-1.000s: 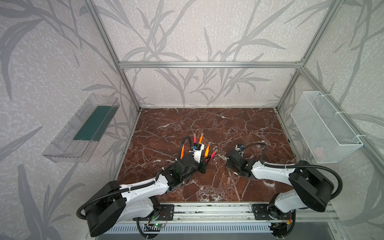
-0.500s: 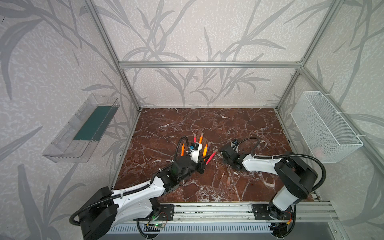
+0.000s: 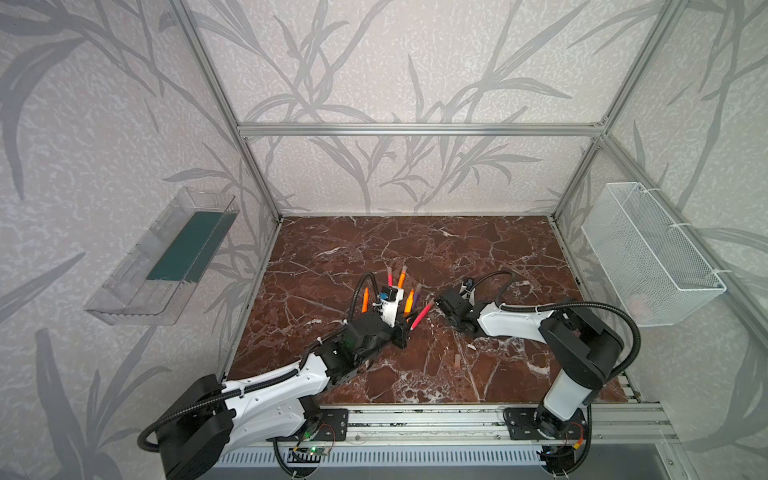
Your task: Insert the pens into the pen caps
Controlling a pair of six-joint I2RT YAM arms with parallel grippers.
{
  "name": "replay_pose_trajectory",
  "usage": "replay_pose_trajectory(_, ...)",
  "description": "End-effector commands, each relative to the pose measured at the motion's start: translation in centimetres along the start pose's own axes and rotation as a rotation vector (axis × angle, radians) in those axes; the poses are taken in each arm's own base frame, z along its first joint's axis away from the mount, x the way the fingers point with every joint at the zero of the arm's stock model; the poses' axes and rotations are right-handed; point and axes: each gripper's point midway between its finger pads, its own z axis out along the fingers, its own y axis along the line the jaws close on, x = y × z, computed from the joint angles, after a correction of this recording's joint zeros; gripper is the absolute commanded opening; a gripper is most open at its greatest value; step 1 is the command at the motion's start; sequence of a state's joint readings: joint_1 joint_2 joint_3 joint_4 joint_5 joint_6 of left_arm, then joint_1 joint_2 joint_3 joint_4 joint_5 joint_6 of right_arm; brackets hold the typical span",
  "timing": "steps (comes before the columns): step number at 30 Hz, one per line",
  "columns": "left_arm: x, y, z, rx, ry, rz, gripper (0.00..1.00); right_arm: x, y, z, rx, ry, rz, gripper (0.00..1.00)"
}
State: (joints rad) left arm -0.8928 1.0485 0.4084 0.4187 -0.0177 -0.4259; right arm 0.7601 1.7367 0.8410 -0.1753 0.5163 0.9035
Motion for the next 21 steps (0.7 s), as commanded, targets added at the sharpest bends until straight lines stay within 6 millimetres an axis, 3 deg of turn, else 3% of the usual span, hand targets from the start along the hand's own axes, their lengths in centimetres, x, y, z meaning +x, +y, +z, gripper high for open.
replay_pose_trajectory(1,-0.4,0.1,-0.4,-0.005,-0.021,0.008,0.00,1.9,-1.6,0.9,0.064,0.059,-0.050,0.26)
replay_pose_trajectory(6,-0.4,0.0,-0.3,-0.005,-0.012,0.011,0.00,2.0,-2.0,0.3,0.052,0.060,-0.031,0.14)
replay_pose_trajectory(14,-0.4,-0.2,0.1,0.001,-0.003,0.005,0.00,0.9,-2.2,-2.0,-0.022,0.027,0.025,0.06)
replay_pose_trajectory(21,-0.3,-1.0,0.7,0.032,0.021,-0.015,0.00,-2.3,-2.1,-7.7,-0.210,-0.067,0.123,0.01)
